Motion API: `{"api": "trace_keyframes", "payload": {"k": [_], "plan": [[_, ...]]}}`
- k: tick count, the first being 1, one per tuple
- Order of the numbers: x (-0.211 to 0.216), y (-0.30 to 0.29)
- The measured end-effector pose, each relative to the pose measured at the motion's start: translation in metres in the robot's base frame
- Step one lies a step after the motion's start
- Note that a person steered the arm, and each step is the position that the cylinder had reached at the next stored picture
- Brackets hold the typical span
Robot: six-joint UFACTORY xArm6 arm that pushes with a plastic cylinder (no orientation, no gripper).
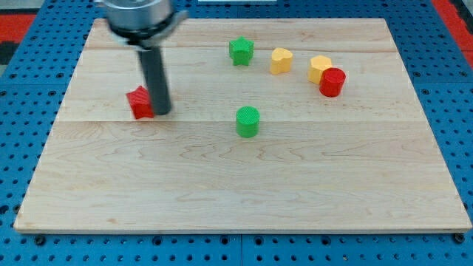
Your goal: Piush the red star towards center left side of board
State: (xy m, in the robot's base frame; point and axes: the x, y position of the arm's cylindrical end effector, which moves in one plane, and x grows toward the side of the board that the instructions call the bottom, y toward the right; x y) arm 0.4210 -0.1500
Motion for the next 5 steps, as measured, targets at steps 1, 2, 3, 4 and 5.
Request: {"api": "trace_keyframes", "payload": {"k": [1,2,3,4,5], "plan": [[0.0,-0.023],[-0.015,0.033],[-0.032,0.129],[-0.032,0.237],[0.001,0.272]]}}
